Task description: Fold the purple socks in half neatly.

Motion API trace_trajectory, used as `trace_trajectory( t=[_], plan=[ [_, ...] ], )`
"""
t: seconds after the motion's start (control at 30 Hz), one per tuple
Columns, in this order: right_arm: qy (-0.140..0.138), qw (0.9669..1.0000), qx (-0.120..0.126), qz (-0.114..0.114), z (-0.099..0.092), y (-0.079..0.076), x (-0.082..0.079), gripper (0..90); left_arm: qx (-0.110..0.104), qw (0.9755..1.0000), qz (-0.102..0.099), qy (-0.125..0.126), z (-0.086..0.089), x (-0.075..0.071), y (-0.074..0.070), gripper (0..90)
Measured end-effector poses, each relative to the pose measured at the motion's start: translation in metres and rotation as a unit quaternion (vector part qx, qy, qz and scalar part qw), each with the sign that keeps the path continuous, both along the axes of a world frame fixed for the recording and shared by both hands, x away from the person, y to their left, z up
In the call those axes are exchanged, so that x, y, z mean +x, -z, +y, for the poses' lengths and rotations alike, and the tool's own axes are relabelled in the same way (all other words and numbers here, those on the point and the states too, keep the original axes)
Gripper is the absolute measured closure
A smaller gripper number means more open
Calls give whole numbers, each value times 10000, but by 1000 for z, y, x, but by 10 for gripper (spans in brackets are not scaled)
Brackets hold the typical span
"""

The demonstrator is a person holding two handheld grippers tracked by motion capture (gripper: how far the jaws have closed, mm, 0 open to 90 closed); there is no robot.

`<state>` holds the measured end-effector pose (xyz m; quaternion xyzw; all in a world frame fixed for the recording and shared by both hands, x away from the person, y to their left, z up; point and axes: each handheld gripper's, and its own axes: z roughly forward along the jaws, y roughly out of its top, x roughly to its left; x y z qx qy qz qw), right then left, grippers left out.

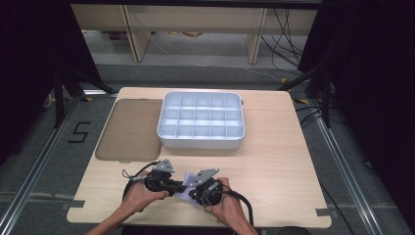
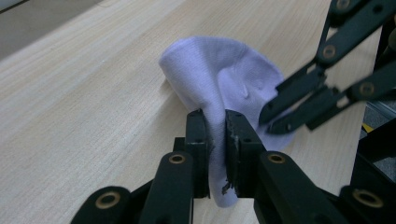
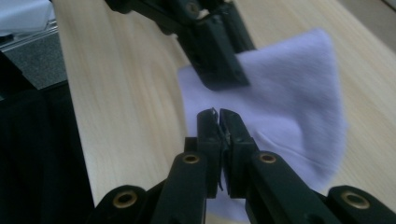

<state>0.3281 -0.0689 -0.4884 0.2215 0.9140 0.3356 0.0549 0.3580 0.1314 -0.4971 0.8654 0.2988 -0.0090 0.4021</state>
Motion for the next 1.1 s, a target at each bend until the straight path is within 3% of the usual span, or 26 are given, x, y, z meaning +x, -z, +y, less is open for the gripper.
trace_trajectory(
  t=[0.13, 0.33, 0.47, 0.5, 0.57, 0.6, 0.67, 0.73, 0.77, 0.8, 0.93, 1.1],
  plan=[
    [-196, 9997, -155, -4, 14, 10, 1, 886, 49, 10000, -21, -24, 0, 0, 0, 802],
    [-160, 9999, -46, -7, 14, 9, 2, 887, 39, 10000, -56, -19, 1, 0, 0, 804],
    [113, 9995, 125, -249, 0, -1, 16, 888, 72, 10000, -42, -19, 0, -1, 0, 804],
    [390, 9985, 127, -353, -7, -6, 26, 887, 159, 9998, -112, 42, -1, -1, -2, 804],
    [523, 9976, 193, -405, -12, -6, 37, 888, 81, 10000, -53, -16, -3, -3, -1, 804],
    [656, 9970, 203, -349, -14, -6, 40, 888, 153, 9998, -118, 63, -3, -2, -2, 803],
    [599, 9973, 232, -359, -13, -4, 47, 888, 133, 9998, -114, 50, -3, -2, -1, 802],
    [549, 9977, 112, -383, -10, 1, 50, 888, 155, 9998, -128, 49, -3, -2, -2, 801],
    [527, 9983, -17, -243, -8, 2, 49, 888, 158, 9998, -135, 46, -3, -1, -2, 798],
    [509, 9982, -49, -327, -8, 5, 50, 888, 158, 9998, -135, 46, -3, -1, -2, 797],
    [562, 9979, -33, -308, -6, 8, 50, 887, 215, 9995, -212, 41, -3, -1, -2, 798],
    [563, 9977, 135, -365, -13, -2, 48, 884, 158, 9997, -179, -29, 0, -1, -3, 799]
  ],
)
